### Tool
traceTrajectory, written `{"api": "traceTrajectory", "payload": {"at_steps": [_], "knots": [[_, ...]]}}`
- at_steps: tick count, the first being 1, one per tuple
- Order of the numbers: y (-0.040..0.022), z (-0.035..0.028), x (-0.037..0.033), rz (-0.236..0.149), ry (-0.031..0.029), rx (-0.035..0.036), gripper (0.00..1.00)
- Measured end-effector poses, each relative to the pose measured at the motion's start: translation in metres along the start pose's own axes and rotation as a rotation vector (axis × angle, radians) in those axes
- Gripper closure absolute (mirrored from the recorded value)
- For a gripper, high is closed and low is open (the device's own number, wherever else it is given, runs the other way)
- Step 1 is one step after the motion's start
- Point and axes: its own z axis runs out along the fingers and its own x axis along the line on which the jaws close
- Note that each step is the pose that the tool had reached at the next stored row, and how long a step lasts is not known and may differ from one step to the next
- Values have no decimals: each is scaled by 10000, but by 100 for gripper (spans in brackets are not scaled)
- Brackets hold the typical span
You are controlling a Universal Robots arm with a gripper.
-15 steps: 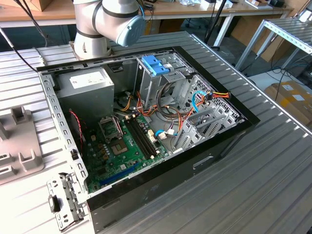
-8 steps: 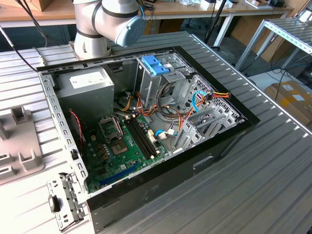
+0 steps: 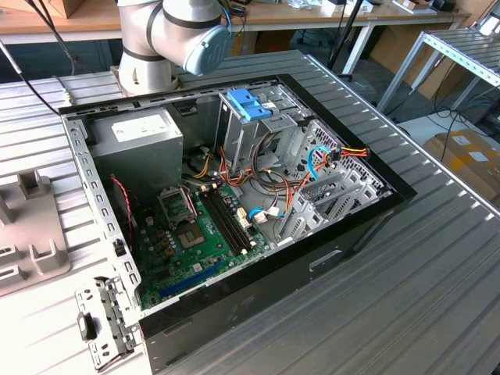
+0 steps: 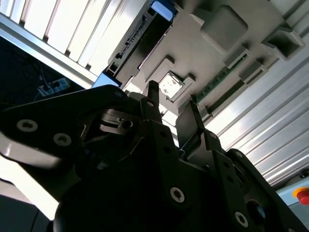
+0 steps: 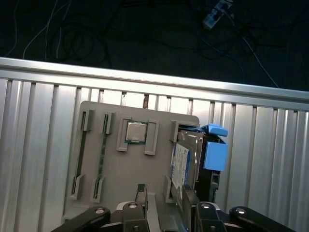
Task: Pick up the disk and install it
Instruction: 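Pick up the disk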
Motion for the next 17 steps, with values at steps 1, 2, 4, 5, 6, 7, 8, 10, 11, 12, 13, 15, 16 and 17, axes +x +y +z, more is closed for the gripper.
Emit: {"api": "traceTrajectory", "payload": {"at_steps": [1,2,4,5,6,7,8,10,11,12,13,15,16,17], "knots": [[0,3,-12,0,0,1,58],[-1,6,-25,0,0,0,58],[-1,9,-38,0,0,0,58],[-2,12,-51,1,0,0,58],[-2,13,-61,0,0,0,58],[-3,15,-75,0,0,0,58],[-4,16,-88,1,0,0,58],[-6,20,-133,0,0,-1,58],[-8,23,-163,1,0,0,58],[-9,24,-176,1,0,0,58],[-11,26,-195,2,0,-1,58],[-17,33,-259,5,-1,0,58],[-19,35,-281,7,-1,0,58],[-20,37,-295,8,-1,1,58]]}}
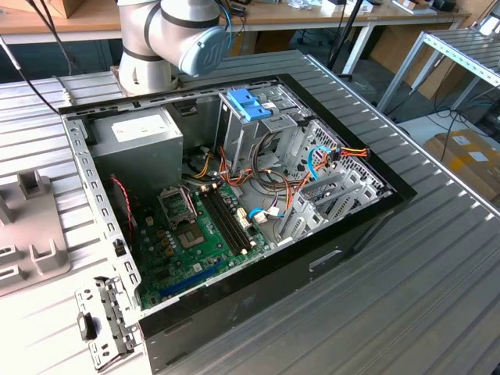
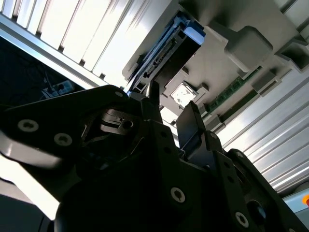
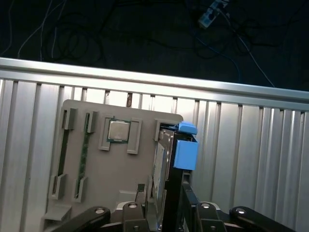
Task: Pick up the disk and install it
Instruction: 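Pick up the disk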
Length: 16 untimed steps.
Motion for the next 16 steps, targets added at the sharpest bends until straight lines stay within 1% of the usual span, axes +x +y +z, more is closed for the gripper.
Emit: {"api": "traceTrajectory", "payload": {"at_steps": [5,8,10,16], "knots": [[-8,8,-82,6,0,-1,58],[-14,15,-148,10,0,0,58],[-7,22,-178,14,-1,2,58],[118,53,-198,14,-1,0,58]]}}
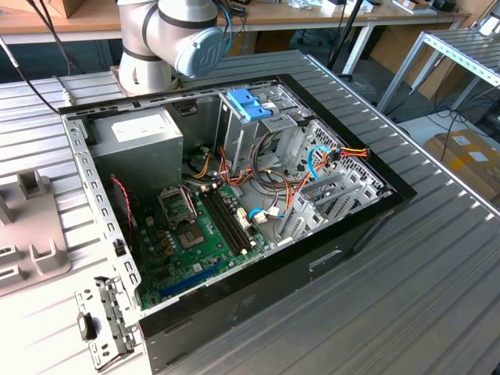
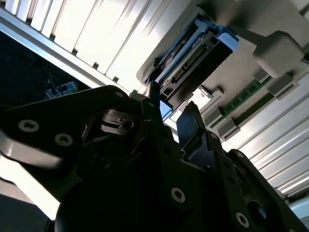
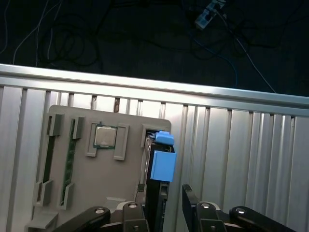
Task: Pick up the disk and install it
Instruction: 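Pick up the disk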
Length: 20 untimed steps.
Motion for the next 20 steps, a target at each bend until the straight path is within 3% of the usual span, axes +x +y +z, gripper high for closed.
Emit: {"api": "traceTrajectory", "payload": {"at_steps": [7,20], "knots": [[112,81,-8,-1,0,0,58],[159,215,14,-1,2,-6,58]]}}
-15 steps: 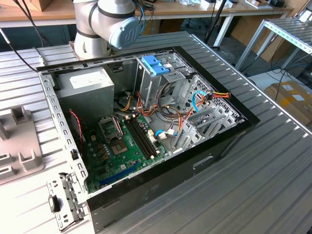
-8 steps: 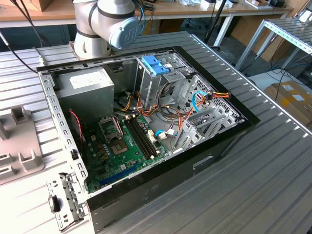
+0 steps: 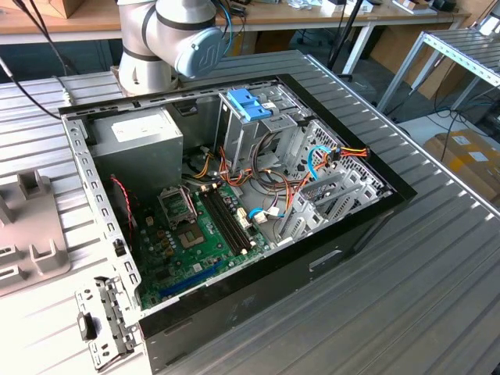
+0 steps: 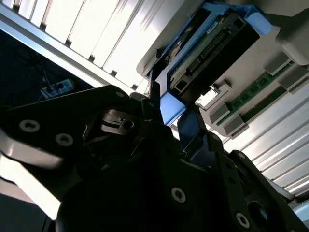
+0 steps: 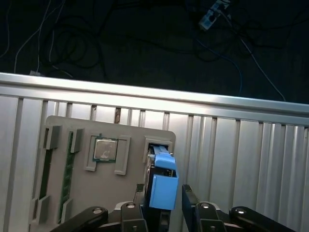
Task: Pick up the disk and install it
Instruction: 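Pick up the disk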
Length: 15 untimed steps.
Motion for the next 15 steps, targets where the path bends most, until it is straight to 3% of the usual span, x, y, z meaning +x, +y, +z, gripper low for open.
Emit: {"api": "traceTrajectory", "payload": {"at_steps": [3,8,15], "knots": [[0,-2,1,1,-3,14,58],[2,-112,-32,-1,-5,14,58],[2,-119,-33,0,-4,14,58]]}}
